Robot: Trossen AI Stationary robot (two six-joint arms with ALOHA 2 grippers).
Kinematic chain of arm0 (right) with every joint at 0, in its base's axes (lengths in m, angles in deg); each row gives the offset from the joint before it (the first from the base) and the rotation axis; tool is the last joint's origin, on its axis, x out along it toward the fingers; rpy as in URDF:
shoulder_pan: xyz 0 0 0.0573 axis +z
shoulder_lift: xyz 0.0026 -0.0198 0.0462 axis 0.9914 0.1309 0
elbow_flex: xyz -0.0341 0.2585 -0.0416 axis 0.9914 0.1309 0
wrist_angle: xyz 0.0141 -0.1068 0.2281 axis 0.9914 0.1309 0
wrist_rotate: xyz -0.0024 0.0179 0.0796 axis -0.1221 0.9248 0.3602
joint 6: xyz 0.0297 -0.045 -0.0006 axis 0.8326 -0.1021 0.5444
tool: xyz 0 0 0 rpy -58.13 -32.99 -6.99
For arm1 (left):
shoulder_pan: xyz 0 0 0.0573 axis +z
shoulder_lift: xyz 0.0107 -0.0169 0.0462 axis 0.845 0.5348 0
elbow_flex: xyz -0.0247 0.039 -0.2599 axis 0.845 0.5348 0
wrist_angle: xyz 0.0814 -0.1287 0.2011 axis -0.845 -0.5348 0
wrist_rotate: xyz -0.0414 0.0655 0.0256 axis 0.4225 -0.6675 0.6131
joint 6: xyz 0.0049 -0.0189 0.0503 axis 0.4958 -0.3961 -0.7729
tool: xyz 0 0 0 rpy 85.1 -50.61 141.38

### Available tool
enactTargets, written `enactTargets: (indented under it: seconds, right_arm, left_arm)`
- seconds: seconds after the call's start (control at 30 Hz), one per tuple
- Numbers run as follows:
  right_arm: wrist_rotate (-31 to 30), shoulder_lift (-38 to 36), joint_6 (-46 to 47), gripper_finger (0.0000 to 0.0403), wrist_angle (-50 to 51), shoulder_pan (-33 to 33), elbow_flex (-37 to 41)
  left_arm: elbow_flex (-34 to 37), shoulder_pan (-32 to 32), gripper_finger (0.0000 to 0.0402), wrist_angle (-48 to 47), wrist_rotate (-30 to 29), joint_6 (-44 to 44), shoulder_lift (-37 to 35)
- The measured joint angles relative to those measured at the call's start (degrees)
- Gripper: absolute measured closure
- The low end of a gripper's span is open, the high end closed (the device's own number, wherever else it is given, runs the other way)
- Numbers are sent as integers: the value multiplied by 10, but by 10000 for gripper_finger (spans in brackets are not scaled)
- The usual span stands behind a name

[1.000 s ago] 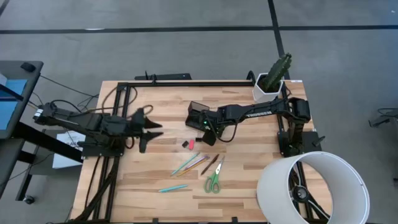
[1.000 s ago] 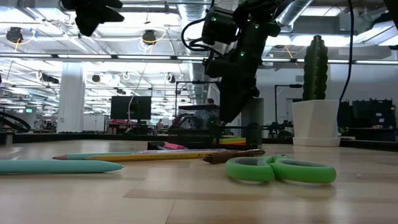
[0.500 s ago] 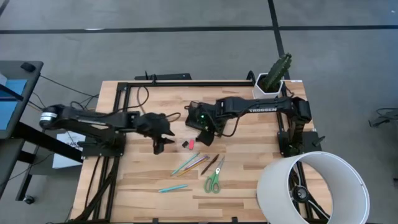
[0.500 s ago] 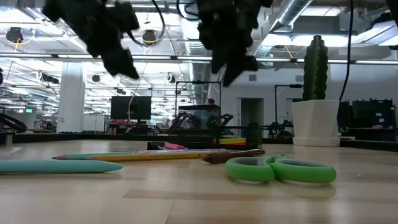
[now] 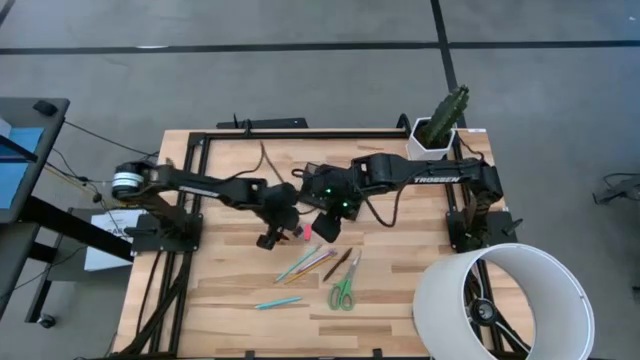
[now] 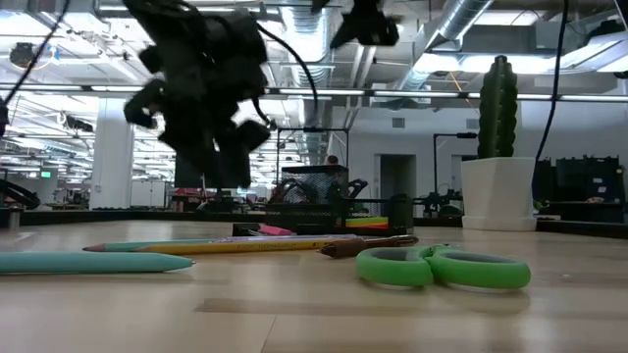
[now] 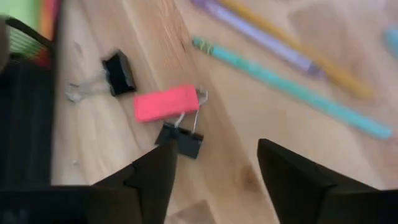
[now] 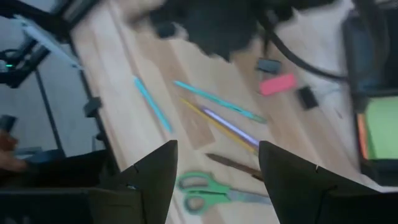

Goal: Pick and place office supplies into organizer
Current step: Put the pink eraser into the black desk organizer

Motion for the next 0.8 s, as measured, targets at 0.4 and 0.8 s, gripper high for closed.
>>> enactTargets:
  seconds: [0.4,0.8]
  right_arm:
    - [-79,0,44,184,4,36,-77]
    - [-92,0,2,184,-24,41,-136]
  left_arm:
    - [-63,7,160,-22,-21,-114,85]
    - [-63,-8,164,1,-14,-105,85]
